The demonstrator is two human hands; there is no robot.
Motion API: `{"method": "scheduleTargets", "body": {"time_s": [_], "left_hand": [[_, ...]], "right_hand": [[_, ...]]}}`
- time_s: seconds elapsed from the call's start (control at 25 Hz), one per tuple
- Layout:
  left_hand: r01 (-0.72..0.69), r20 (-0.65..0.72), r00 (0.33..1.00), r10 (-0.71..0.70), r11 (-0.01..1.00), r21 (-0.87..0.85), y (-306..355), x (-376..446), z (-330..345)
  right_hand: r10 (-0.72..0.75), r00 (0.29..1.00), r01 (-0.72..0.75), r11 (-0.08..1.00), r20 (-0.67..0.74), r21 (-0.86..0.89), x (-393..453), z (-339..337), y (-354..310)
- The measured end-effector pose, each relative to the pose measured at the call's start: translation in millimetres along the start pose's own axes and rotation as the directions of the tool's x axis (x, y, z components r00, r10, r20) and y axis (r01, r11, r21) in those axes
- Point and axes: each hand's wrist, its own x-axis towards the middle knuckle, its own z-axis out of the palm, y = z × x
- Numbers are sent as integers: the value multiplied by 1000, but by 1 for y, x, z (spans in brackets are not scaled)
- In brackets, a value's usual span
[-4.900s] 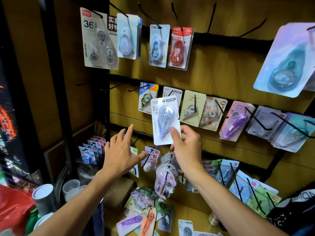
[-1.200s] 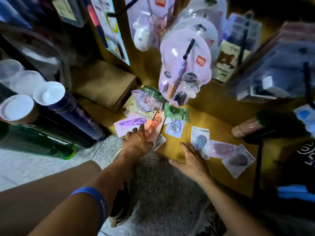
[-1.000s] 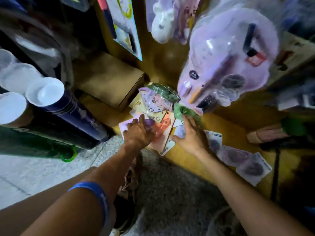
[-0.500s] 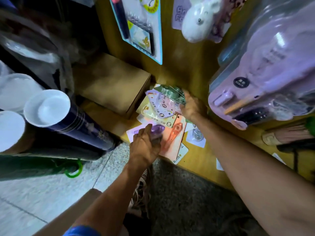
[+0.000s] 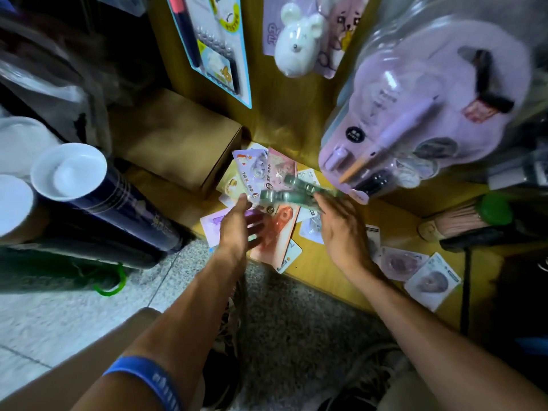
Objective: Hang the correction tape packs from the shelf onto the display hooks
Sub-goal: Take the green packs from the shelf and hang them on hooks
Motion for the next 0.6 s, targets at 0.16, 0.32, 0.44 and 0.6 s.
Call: {"method": "scheduleTargets", "body": {"time_s": [0.16, 0.32, 0.44, 0.6], "left_hand": [[261, 264, 932, -249, 965, -11, 0, 1, -15], [215, 360, 899, -249, 968, 131, -17, -5, -21], [144, 356, 921, -159, 987, 67, -20, -4, -26], [90, 228, 970, -80, 995, -35, -21, 10, -33]], "right_hand": [[-449, 890, 440, 891, -75, -109, -41, -19, 24], [-600, 792, 609, 788, 118, -83, -53, -25, 25], [-600, 786, 606, 795, 150, 4, -55, -22, 23], [-221, 972, 231, 958, -75, 172, -43, -6, 17]]}}
